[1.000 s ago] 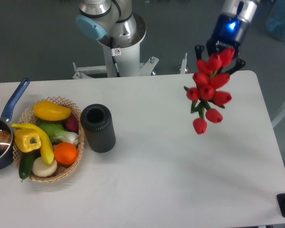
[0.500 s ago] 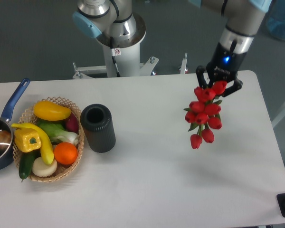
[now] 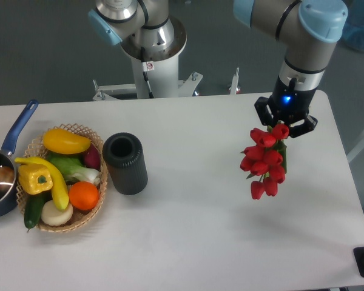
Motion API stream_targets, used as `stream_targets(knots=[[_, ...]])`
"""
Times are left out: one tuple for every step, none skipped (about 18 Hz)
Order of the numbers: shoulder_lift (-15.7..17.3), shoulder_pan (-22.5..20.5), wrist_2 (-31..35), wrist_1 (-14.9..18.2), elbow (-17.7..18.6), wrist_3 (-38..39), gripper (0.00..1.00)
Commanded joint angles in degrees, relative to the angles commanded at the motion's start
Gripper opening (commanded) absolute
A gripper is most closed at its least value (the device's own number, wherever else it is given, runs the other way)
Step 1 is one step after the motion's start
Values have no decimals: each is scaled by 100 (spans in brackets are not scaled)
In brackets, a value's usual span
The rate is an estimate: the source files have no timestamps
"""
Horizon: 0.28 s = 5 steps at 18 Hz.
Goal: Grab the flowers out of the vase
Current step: 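Carry the tulip bunch away from the vase over the empty table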
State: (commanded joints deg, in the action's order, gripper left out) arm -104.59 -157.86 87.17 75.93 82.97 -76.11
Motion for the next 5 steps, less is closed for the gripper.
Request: stream_targets(knots=[[0, 44, 141, -8, 0, 0, 4], [0, 71, 195, 0, 0, 0, 4], [0, 88, 239, 0, 0, 0, 4], [0, 97, 274, 9, 8, -9, 4], [0, 106, 309, 26, 8, -9, 4]])
